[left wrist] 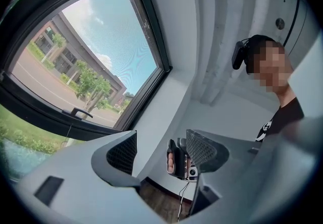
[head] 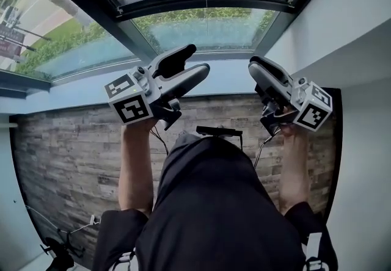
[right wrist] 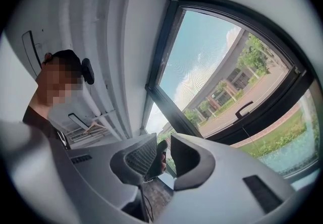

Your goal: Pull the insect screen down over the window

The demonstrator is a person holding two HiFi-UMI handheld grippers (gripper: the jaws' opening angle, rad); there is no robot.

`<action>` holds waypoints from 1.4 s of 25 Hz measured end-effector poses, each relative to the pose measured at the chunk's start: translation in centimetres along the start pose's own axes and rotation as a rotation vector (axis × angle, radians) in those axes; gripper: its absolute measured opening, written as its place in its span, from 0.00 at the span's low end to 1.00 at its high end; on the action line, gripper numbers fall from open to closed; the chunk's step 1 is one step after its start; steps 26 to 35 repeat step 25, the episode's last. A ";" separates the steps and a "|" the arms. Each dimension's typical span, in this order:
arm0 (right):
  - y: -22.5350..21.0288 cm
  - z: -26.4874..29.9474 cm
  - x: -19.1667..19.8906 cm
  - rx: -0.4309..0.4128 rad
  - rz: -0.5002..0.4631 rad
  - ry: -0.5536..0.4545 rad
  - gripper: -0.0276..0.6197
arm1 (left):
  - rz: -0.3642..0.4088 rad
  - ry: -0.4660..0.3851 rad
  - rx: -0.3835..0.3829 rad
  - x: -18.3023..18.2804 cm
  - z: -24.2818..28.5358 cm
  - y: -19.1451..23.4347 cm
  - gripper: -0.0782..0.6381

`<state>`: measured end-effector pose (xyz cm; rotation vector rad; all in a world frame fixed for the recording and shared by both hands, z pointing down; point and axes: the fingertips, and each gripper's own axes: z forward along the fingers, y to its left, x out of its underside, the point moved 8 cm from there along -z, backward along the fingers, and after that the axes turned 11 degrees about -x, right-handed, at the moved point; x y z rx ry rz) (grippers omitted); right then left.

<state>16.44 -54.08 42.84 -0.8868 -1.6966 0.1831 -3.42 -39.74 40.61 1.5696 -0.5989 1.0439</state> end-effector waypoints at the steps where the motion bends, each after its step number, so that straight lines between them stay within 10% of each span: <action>1: 0.2 0.4 0.1 0.005 -0.007 0.000 0.18 | 0.003 -0.003 0.010 -0.2 -0.2 0.1 0.57; 35: 4.2 13.3 8.7 0.096 -0.005 0.092 0.13 | 0.017 -0.018 0.050 -1.8 -14.5 4.6 0.57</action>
